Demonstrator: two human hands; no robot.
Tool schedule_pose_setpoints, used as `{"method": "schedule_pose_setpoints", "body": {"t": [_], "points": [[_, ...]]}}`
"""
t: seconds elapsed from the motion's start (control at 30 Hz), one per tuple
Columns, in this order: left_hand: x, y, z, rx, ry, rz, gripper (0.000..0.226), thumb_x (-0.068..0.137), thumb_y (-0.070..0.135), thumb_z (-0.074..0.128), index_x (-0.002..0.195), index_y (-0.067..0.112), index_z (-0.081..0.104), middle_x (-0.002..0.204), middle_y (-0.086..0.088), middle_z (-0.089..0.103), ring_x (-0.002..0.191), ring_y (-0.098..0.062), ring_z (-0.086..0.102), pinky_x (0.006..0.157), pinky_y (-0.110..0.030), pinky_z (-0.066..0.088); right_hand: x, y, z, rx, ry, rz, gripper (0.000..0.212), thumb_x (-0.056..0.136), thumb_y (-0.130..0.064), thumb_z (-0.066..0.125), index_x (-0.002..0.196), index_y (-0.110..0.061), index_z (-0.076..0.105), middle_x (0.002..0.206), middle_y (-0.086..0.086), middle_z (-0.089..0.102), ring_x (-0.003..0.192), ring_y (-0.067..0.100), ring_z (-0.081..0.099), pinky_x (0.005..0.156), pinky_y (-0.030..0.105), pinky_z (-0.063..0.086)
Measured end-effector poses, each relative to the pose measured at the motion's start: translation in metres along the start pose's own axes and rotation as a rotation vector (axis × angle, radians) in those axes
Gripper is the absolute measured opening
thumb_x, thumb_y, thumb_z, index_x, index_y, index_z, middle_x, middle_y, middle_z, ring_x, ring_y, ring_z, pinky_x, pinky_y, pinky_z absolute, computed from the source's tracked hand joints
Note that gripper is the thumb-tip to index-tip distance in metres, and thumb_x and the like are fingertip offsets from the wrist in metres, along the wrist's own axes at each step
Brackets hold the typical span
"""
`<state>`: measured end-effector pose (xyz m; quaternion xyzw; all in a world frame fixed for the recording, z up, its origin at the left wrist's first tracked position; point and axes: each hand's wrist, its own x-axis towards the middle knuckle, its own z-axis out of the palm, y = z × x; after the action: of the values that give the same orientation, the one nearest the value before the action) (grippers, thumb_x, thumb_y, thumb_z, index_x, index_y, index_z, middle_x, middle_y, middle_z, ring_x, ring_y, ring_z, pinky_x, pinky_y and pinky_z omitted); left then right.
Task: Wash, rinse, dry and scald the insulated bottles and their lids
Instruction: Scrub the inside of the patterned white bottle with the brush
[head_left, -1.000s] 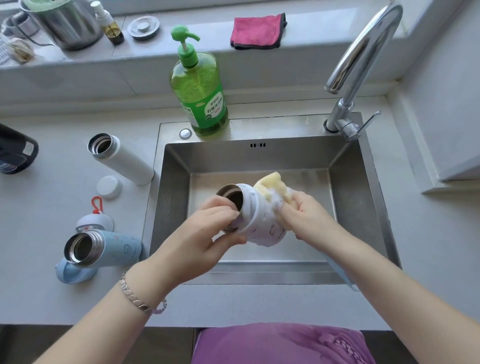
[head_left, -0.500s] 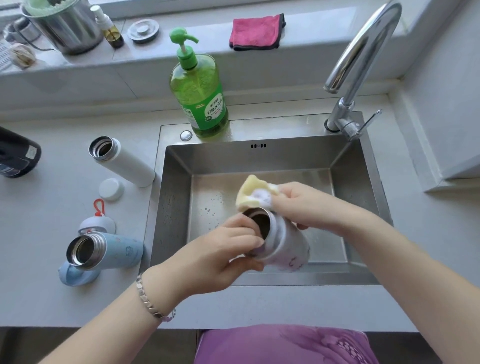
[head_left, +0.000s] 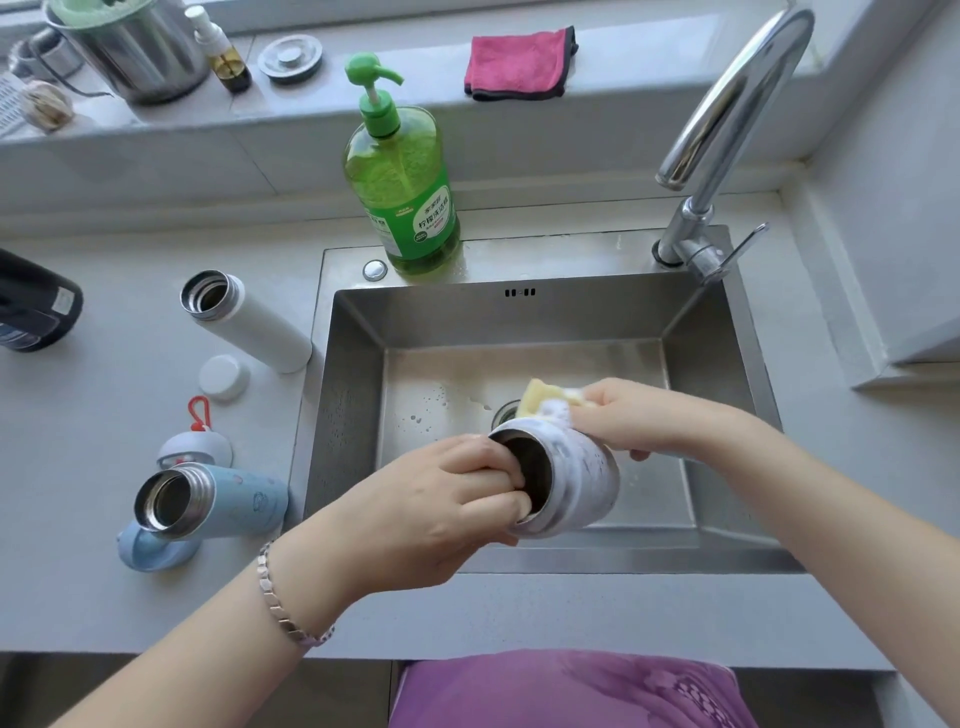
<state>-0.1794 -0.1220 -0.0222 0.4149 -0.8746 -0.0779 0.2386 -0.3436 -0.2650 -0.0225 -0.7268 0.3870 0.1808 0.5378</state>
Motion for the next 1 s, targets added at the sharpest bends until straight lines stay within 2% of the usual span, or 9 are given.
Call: {"method": "schedule_pose_setpoints", "body": {"t": [0.13,0.2,0.33,0.4,0.5,0.57,0.7,0.83,1.0], "points": [[-0.004,-0.001,0.008,-0.108,0.109,-0.099,0.008,0.094,0.018,0.050,0.087,0.017,0.045,0.079,0.006,0.051,0.090,-0.014,0.048,0.091,-0.033,0.043,0.001,0.001,0.003,0.203,0.090,-0.073,0.042,0.094,-0.029,0.045,0.053,-0.021,0.044,0.045,-0.013,0.032,0.044,0.008,0.027,0.042,0.018,0.022],[-0.008,-0.003,0.014,-0.183,0.225,-0.368,0.017,0.089,0.031,0.057,0.081,0.025,0.044,0.080,0.015,0.041,0.089,-0.002,0.047,0.108,-0.037,0.030,0.000,0.000,0.000,0.310,0.179,-0.131,0.039,0.094,-0.023,0.045,0.056,-0.023,0.052,0.045,-0.015,0.034,0.042,0.004,0.028,0.041,0.014,0.022],[0.005,0.006,0.017,-0.956,0.700,-1.071,0.011,0.079,0.032,0.067,0.087,0.024,0.068,0.089,-0.001,0.069,0.089,-0.015,0.064,0.090,-0.033,0.050,0.001,0.014,0.012,0.600,0.397,-0.026,0.028,0.096,-0.023,0.042,0.068,-0.021,0.046,0.043,-0.015,0.033,0.049,0.008,0.029,0.041,0.015,0.024],[0.016,0.002,0.022,-1.221,0.875,-1.266,0.022,0.084,0.025,0.060,0.101,0.013,0.067,0.098,-0.002,0.072,0.097,-0.013,0.064,0.086,-0.025,0.050,0.004,0.012,0.033,0.768,0.518,-0.056,0.031,0.098,-0.028,0.043,0.069,-0.018,0.048,0.046,-0.013,0.038,0.048,0.005,0.031,0.040,0.015,0.027],[0.028,-0.006,0.022,-1.538,0.993,-1.449,0.033,0.097,0.023,0.038,0.113,0.003,0.059,0.117,-0.012,0.063,0.110,-0.024,0.056,0.095,-0.031,0.043,0.001,0.003,0.066,0.659,0.755,-0.304,0.032,0.095,-0.037,0.041,0.073,-0.019,0.054,0.073,-0.003,0.043,0.062,0.001,0.043,0.058,0.014,0.037],[0.029,-0.005,0.019,-1.696,1.036,-1.538,0.033,0.098,0.023,0.036,0.110,0.002,0.059,0.117,-0.017,0.061,0.106,-0.028,0.056,0.093,-0.034,0.044,0.000,0.002,0.066,0.607,0.810,-0.363,0.025,0.094,-0.038,0.042,0.072,-0.030,0.054,0.083,-0.003,0.042,0.072,-0.005,0.046,0.065,0.005,0.037],[0.026,-0.002,0.017,-1.689,1.006,-1.603,0.035,0.098,0.021,0.039,0.118,-0.002,0.056,0.121,-0.020,0.060,0.114,-0.031,0.054,0.093,-0.035,0.045,0.005,0.008,0.042,0.641,0.705,-0.227,0.028,0.097,-0.016,0.044,0.071,-0.023,0.052,0.068,-0.004,0.041,0.053,0.001,0.041,0.051,0.013,0.035],[0.028,-0.001,0.019,-1.618,1.025,-1.606,0.034,0.097,0.019,0.041,0.116,-0.005,0.056,0.113,-0.016,0.064,0.110,-0.028,0.056,0.094,-0.036,0.045,-0.003,0.004,0.050,0.556,0.726,-0.294,0.026,0.097,-0.020,0.044,0.075,-0.031,0.053,0.088,-0.003,0.040,0.076,-0.004,0.046,0.061,0.001,0.036],[0.028,0.005,0.021,-1.481,0.935,-1.594,0.029,0.097,0.019,0.042,0.104,0.001,0.063,0.114,-0.015,0.065,0.101,-0.024,0.060,0.105,-0.039,0.038,0.003,0.011,0.046,0.560,0.677,-0.129,0.029,0.092,-0.017,0.041,0.063,-0.022,0.044,0.077,0.002,0.039,0.062,0.009,0.038,0.054,0.018,0.030]]}}
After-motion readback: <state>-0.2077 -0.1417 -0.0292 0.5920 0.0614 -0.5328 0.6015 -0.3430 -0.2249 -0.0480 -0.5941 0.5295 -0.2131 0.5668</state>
